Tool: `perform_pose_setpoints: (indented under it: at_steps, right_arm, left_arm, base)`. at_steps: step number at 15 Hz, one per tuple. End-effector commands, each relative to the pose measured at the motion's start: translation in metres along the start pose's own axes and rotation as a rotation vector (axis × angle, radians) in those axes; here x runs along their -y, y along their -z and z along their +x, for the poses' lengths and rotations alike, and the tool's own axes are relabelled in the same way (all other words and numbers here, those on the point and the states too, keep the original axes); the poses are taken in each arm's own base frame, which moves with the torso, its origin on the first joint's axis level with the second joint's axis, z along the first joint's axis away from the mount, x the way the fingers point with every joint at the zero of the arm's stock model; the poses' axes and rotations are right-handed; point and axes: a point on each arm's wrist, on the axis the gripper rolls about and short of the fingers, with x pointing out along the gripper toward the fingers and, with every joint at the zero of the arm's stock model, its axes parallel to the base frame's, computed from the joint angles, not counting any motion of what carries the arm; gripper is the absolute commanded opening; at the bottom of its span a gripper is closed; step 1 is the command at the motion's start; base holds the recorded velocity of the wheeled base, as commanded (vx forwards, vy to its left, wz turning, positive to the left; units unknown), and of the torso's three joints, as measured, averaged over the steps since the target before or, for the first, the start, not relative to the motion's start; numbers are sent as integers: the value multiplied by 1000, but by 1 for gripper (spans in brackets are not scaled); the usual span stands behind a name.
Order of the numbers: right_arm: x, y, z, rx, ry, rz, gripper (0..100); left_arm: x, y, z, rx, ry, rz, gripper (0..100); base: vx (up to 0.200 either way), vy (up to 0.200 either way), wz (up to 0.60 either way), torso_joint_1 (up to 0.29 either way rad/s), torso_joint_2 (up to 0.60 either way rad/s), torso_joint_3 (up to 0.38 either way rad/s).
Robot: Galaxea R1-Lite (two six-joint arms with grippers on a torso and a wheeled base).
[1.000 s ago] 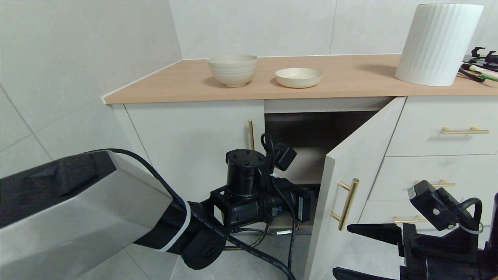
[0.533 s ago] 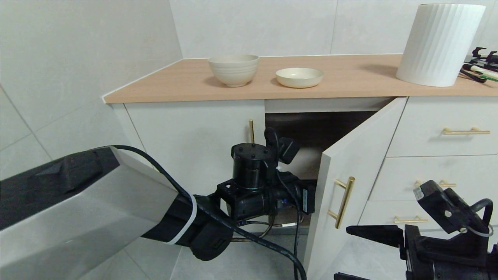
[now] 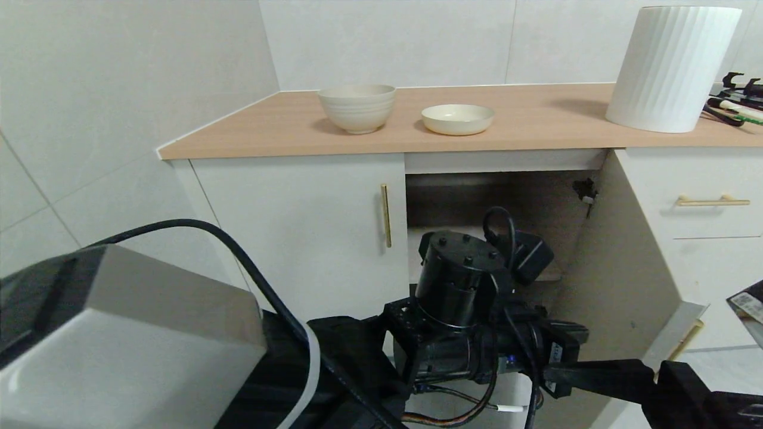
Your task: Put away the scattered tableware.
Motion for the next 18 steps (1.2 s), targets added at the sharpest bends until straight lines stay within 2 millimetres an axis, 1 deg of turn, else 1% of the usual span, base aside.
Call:
perform_pose_setpoints:
  at_steps: [1,2,3,4,6,7,8,9,10,11,13,14,15,16,17,18]
  right_arm:
    - [0,-1,-2,9,14,-2,100]
    - [0,-1,-1,5,16,2,100]
    - [2,-1,2,-2,24,6,100]
    - [6,0,6,-14,39,18,100]
    - [22,-4,13,-13,122,41,100]
    - [37,-14,21,-6,181,52,100]
    - [46,-24,24,-6,233,63,100]
    - [51,-32,26,-33,292,83,100]
    - [52,-37,28,-42,312,88,100]
    - [52,-59,31,-52,387,95,100]
    - [57,-81,38,-65,453,104,100]
    - [68,-91,45,-72,495,110,100]
    - [72,-98,51,-65,504,106,100]
    - [77,-112,61,-47,518,101,100]
    - [79,-120,65,-51,531,101,100]
    - [78,-125,64,-62,550,107,100]
  left_arm:
    - [-9,-22,-34,57,-50,-3,0]
    - [-18,-23,-49,68,-95,-13,0]
    - [-30,-26,-71,92,-181,-25,0]
    - [-34,-26,-89,111,-261,-33,0]
    - [-39,-27,-129,149,-383,-38,0]
    - [-36,-28,-169,174,-450,-28,0]
    - [-31,-31,-196,190,-493,-28,0]
    - [-23,-34,-220,206,-529,-36,0]
    - [-20,-36,-229,214,-546,-40,0]
    - [-10,-39,-256,228,-590,-51,0]
    - [-5,-41,-275,260,-637,-57,0]
    - [-6,-40,-284,279,-668,-61,0]
    - [-7,-39,-288,287,-686,-64,0]
    - [-8,-37,-295,296,-717,-76,0]
    - [-10,-38,-298,306,-736,-79,0]
    - [-11,-39,-300,310,-744,-81,0]
  base:
    - [0,0,0,0,0,0]
    - [0,0,0,0,0,0]
    - [0,0,0,0,0,0]
    - [0,0,0,0,0,0]
    - [0,0,0,0,0,0]
    - [0,0,0,0,0,0]
    - [0,0,0,0,0,0]
    - [0,0,0,0,0,0]
    - [0,0,0,0,0,0]
    - [0,0,0,0,0,0]
    - [0,0,0,0,0,0]
    - [0,0,0,0,0,0]
    - [0,0,0,0,0,0]
    - [0,0,0,0,0,0]
    - [0,0,0,0,0,0]
    - [0,0,0,0,0,0]
